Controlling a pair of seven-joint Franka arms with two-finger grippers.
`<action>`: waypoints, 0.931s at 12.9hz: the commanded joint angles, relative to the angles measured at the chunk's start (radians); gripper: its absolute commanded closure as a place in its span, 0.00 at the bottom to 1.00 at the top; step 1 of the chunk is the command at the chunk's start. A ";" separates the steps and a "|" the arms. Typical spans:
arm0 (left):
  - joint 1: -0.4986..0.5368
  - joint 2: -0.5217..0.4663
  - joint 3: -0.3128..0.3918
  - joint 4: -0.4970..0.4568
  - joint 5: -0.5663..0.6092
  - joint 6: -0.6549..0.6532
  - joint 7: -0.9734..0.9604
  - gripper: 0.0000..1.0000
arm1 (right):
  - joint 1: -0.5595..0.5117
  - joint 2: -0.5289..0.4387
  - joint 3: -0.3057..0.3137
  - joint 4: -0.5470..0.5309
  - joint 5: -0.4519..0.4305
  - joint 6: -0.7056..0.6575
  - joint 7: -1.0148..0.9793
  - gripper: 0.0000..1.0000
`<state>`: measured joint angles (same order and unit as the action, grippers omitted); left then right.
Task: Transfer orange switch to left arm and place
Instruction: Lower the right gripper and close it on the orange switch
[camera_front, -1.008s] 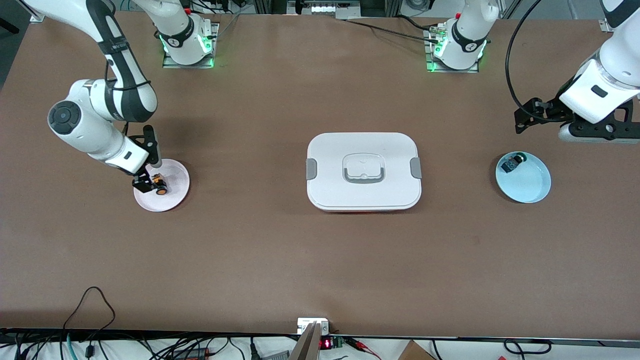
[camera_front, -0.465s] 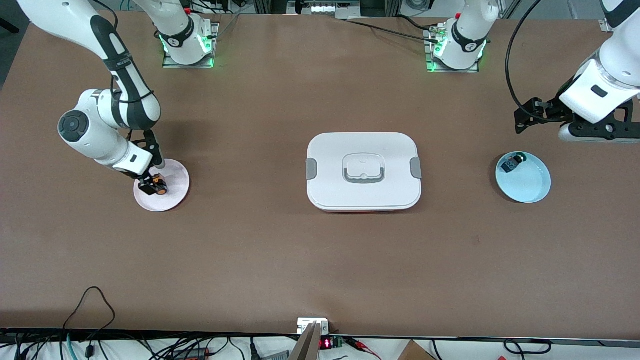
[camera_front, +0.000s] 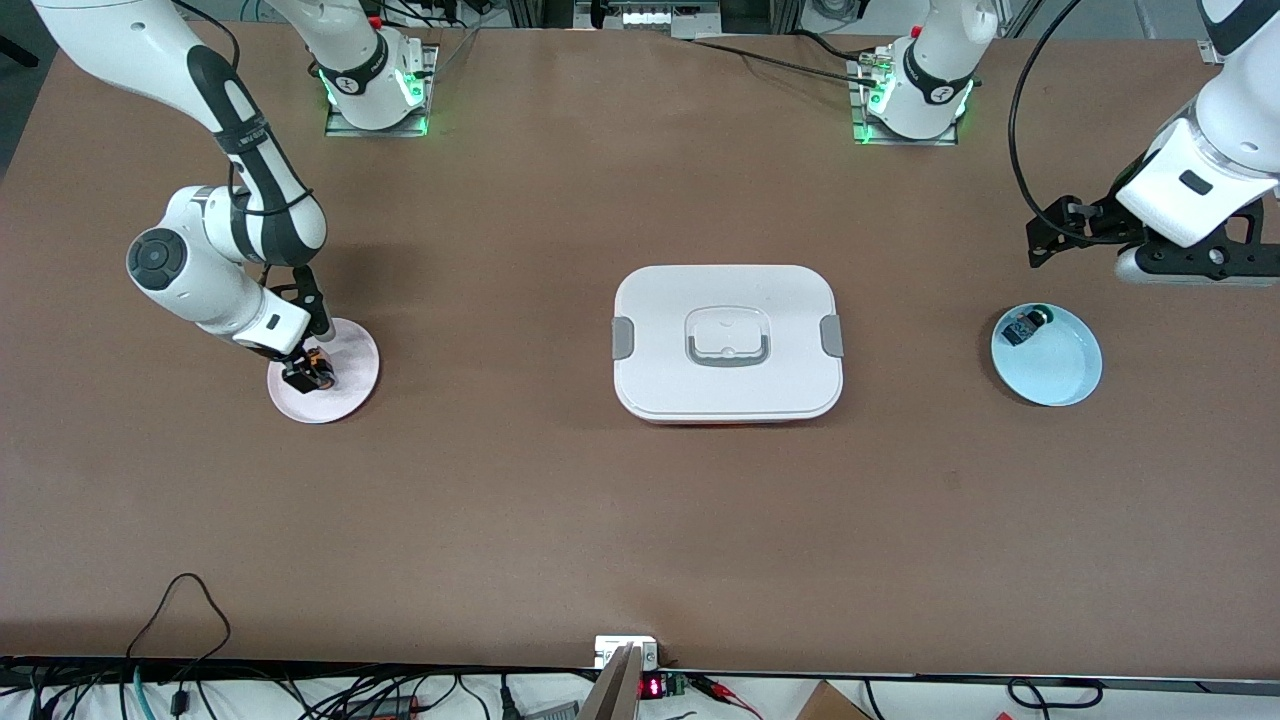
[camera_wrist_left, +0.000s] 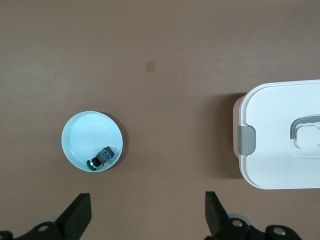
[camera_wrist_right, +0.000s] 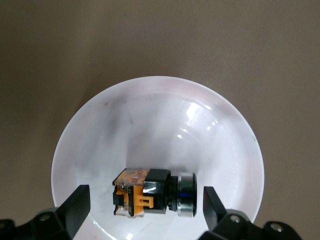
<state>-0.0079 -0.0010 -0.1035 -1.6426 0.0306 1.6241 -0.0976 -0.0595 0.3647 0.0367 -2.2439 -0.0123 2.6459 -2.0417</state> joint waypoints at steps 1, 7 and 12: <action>-0.006 0.018 -0.001 0.032 0.011 -0.010 -0.016 0.00 | -0.023 0.025 0.015 -0.009 -0.003 0.081 -0.071 0.00; -0.006 0.018 -0.001 0.037 0.011 -0.012 -0.016 0.00 | -0.029 0.053 0.017 -0.009 -0.003 0.127 -0.071 0.00; -0.006 0.018 -0.001 0.037 0.011 -0.012 -0.016 0.00 | -0.033 0.069 0.026 -0.008 -0.003 0.157 -0.071 0.01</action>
<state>-0.0093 -0.0010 -0.1035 -1.6408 0.0306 1.6241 -0.0986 -0.0637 0.4141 0.0440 -2.2432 -0.0146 2.7128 -2.0378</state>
